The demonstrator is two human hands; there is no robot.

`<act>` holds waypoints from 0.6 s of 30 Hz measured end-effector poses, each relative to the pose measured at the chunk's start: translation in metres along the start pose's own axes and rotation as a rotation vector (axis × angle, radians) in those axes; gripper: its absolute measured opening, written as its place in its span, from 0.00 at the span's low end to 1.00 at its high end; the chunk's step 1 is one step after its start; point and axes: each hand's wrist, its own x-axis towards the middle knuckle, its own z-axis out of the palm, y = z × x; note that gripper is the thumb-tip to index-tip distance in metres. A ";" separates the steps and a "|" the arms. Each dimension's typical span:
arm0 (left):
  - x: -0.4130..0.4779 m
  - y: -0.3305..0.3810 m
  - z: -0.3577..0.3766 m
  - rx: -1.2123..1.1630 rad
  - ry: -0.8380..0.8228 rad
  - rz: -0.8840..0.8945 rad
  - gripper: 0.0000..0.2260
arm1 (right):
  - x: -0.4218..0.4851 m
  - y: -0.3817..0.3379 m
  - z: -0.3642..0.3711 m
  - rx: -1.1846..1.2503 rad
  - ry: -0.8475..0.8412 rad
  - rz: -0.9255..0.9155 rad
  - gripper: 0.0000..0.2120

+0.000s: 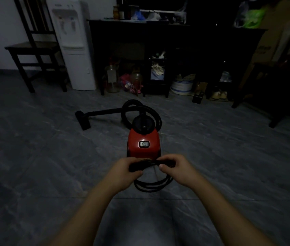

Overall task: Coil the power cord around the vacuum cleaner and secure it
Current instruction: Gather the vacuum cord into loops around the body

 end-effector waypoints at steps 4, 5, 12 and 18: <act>0.000 -0.004 0.009 0.093 -0.038 0.046 0.20 | 0.001 0.007 0.000 -0.072 -0.023 0.025 0.09; 0.000 -0.004 0.011 0.082 -0.055 0.050 0.21 | 0.000 0.008 0.000 -0.067 -0.021 0.035 0.09; 0.010 -0.002 0.017 0.030 -0.002 0.043 0.15 | 0.000 0.012 -0.003 -0.007 0.051 0.036 0.07; 0.015 0.011 0.026 -0.208 0.148 -0.027 0.09 | 0.004 0.016 -0.011 0.079 0.173 -0.008 0.06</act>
